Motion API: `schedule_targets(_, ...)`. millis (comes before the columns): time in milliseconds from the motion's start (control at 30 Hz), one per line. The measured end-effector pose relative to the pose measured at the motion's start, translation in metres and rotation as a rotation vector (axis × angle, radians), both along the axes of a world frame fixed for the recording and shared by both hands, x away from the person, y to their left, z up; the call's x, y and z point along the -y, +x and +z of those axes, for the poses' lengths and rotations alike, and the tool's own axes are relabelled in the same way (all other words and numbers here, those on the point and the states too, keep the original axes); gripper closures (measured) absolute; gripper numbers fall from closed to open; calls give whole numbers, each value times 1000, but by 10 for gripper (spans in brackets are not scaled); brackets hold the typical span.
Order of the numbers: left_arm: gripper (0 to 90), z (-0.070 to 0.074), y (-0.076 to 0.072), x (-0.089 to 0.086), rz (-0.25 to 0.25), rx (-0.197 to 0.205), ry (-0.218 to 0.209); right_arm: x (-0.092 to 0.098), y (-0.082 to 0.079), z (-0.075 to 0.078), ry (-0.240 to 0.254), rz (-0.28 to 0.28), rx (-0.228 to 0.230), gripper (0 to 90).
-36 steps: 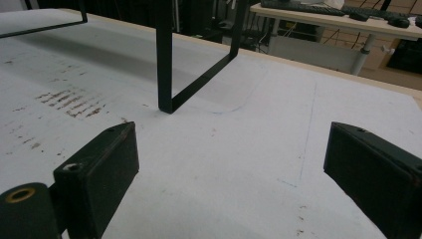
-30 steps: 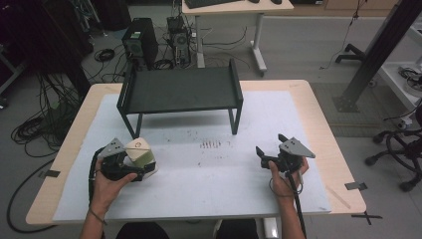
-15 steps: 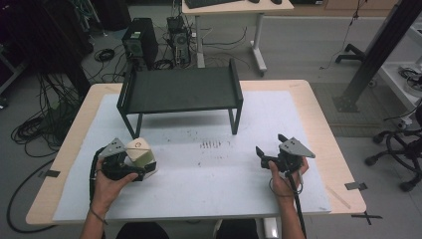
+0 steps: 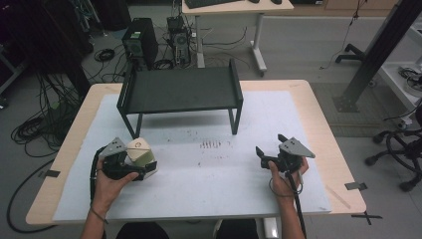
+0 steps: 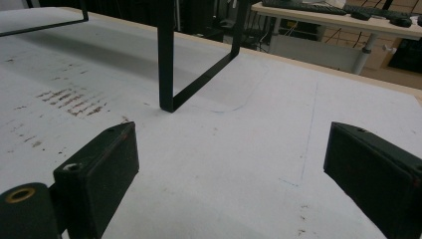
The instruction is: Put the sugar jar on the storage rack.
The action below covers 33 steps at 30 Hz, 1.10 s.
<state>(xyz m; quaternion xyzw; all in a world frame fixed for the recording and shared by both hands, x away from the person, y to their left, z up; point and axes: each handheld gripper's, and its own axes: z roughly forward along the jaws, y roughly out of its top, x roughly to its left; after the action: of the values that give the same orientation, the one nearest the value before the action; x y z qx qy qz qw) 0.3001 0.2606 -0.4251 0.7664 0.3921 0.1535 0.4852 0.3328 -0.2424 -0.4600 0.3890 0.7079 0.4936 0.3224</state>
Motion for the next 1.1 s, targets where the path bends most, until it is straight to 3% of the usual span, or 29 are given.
schedule_targets(600, 62, -2, 1, 0, 9, 7, 5, 0, 0, 0, -1, -1, 0, 72)
schedule_targets(967, 240, -5, 0, -3, 36, 29, 18, 0, 0, 0, -3, 1, -1, 72)
schedule_targets(1100, 248, -6, 0, -3, 36, 32, 16, 0, 0, 0, -3, 0, -1, 73)
